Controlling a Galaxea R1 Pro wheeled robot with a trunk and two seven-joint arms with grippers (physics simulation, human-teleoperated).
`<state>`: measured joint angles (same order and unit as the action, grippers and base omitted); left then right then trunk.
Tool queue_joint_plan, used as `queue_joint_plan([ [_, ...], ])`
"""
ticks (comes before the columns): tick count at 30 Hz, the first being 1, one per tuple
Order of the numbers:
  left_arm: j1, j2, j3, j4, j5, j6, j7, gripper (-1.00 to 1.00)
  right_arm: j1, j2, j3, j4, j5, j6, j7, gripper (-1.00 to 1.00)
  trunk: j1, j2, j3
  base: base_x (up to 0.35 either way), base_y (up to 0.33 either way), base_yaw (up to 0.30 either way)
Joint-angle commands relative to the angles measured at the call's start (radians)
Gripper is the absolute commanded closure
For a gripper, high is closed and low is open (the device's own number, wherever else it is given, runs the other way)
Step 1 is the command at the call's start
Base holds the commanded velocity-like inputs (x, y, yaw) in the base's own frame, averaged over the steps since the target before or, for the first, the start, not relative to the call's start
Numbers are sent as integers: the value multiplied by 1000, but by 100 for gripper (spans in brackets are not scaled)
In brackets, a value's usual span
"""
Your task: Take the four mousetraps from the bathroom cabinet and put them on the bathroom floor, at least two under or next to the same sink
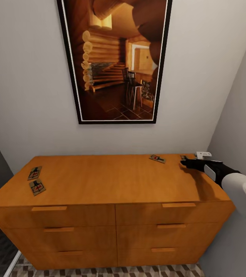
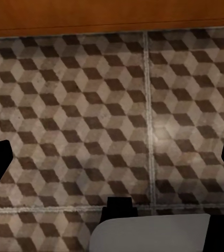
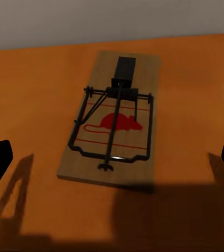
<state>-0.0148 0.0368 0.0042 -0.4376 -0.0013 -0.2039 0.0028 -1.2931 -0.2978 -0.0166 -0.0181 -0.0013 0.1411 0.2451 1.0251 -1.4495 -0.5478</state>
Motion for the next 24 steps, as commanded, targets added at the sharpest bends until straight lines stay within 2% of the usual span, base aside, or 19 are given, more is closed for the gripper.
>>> queue_joint_plan([
  [1,-1,0,0,1,0,-3,0,-100,0,-2,-1,-2,0,6,3,-100,0,0,-1,0,0,0],
  [24,-1,0,0,3,0,-3,0,-100,7,-6,0,-2,0,5,3,-100,0,0,-1,0,0,0],
])
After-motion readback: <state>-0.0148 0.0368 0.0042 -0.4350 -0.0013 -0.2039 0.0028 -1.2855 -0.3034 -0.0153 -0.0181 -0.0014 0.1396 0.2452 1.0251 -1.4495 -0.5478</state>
